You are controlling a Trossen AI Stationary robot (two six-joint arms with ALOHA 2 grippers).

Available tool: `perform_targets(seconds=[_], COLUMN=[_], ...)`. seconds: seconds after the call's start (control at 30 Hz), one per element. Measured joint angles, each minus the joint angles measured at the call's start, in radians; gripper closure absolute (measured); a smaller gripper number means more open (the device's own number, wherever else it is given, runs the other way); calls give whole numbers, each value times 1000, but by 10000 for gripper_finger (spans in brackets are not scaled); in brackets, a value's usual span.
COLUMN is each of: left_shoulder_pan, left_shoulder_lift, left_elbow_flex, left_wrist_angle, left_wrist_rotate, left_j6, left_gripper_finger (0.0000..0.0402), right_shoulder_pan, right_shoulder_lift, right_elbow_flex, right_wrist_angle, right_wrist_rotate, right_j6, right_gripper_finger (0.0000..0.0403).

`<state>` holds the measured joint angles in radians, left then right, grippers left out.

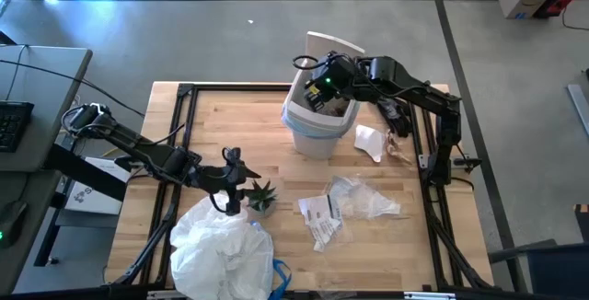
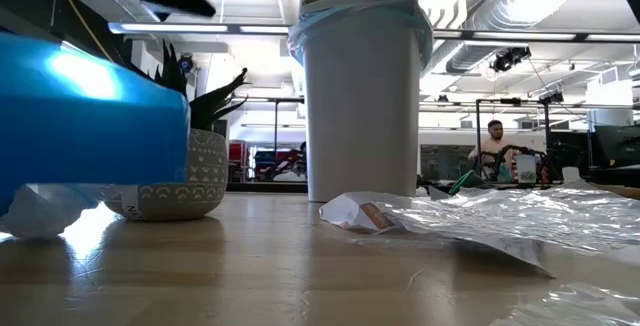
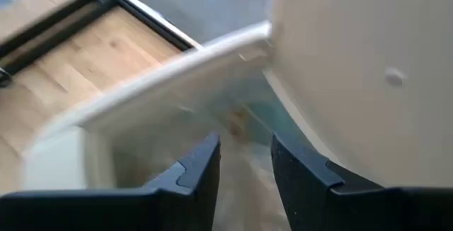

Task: Place trash/remove bag and relplace
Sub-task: Put the transparent plastic into the trash bin, then put the white paper into the trash bin

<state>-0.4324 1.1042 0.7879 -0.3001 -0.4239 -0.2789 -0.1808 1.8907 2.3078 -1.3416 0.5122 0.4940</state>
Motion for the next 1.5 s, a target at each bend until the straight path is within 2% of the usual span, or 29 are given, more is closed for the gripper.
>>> perform_targets(seconds=[0.1,0.2,0.33,0.53,0.63,0.73,0.87,1.1,1.33,1.5], left_shoulder_pan=[0,1,19,66,88,120,182,300,398,429], left_shoulder_lift=[0,7,44,183,270,356,459,583,692,764], left_elbow_flex=[0,0,0,0,2,34,91,166,219,256], left_wrist_angle=[84,175,258,377,454,465,465,446,387,347], left_wrist_rotate=[54,151,233,348,414,472,576,676,814,857], left_j6=[37,79,120,125,124,93,13,-115,-206,-216], left_gripper_finger=[232,232,232,232,232,232,232,232,232,232], right_shoulder_pan=[22,55,130,317,423,529,666,830,899,905], right_shoulder_lift=[-6,-20,-50,-77,-77,-60,-10,113,284,404], right_elbow_flex=[0,0,1,2,2,2,1,1,1,1], right_wrist_angle=[37,74,84,66,35,2,-41,-116,-205,-230], right_wrist_rotate=[7,8,6,12,12,28,89,166,163,127], right_j6=[-26,-53,-58,-42,8,81,165,337,495,541], right_gripper_finger=[289,289,289,289,289,289,289,289,289,289])
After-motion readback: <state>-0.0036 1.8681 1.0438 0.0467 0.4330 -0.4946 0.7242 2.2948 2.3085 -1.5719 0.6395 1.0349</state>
